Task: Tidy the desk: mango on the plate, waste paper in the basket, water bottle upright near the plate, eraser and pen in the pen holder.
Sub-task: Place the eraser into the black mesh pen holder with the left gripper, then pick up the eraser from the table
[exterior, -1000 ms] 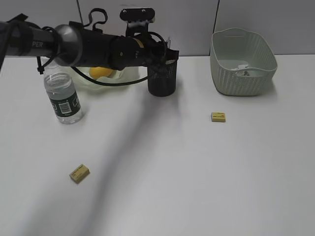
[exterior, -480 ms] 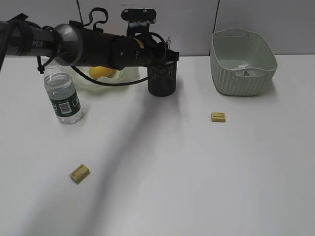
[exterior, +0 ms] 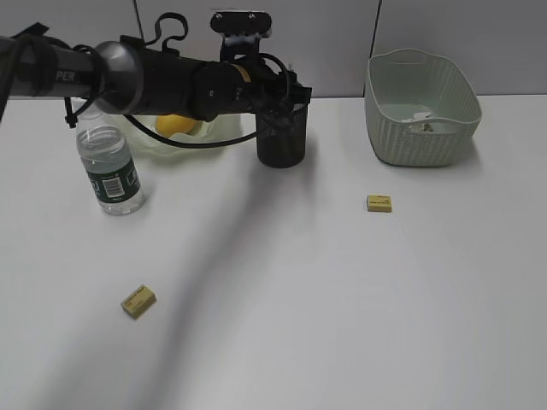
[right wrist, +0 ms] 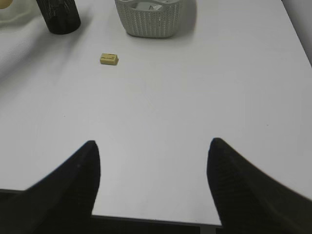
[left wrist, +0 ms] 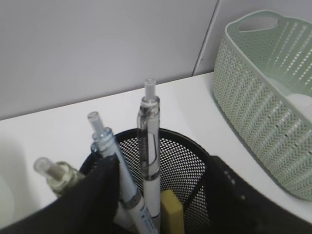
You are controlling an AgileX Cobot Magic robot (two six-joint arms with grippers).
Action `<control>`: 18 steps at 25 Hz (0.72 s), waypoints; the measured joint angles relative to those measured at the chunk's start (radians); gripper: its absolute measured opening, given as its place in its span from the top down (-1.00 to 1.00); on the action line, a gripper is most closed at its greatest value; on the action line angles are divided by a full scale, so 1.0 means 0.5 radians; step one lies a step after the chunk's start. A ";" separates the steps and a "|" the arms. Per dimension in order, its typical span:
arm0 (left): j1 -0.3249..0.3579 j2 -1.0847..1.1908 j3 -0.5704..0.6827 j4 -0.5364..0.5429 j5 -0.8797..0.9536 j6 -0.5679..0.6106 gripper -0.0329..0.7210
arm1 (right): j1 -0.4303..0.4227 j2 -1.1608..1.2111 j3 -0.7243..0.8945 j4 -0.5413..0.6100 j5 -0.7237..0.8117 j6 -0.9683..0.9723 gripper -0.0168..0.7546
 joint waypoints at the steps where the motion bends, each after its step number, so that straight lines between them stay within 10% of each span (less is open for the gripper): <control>1: 0.000 0.000 0.000 0.002 0.000 0.000 -0.24 | 0.000 0.000 0.000 0.000 0.000 0.000 -0.46; 18: 0.000 -0.402 0.000 0.193 0.530 0.000 -0.24 | 0.000 0.000 0.000 0.000 0.000 0.000 -0.46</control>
